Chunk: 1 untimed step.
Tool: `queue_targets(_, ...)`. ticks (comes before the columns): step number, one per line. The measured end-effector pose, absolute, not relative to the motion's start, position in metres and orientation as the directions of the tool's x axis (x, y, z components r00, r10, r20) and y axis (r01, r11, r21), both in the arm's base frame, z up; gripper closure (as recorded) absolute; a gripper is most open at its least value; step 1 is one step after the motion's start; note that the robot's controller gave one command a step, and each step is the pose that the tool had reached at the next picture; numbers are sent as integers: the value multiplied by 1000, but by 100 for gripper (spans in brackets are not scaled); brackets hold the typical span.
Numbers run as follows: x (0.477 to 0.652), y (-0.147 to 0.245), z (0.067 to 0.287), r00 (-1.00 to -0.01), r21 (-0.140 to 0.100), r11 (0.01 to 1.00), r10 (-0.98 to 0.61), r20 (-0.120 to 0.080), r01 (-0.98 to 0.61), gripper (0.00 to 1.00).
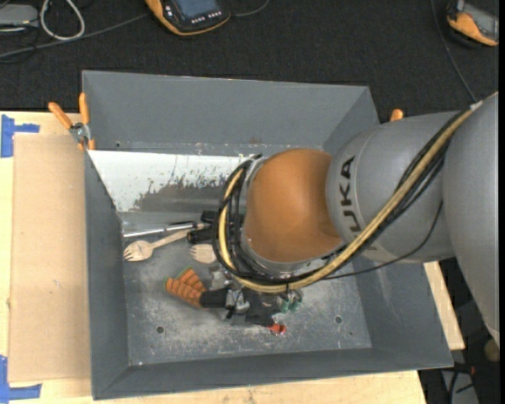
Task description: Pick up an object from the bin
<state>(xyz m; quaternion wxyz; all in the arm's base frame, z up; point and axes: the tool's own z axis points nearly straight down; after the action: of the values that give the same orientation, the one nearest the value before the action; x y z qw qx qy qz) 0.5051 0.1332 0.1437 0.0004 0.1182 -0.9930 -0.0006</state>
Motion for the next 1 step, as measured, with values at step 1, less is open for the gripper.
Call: queue_targets(1,510,136,234,-969,1,969,-248,3,-248,100)
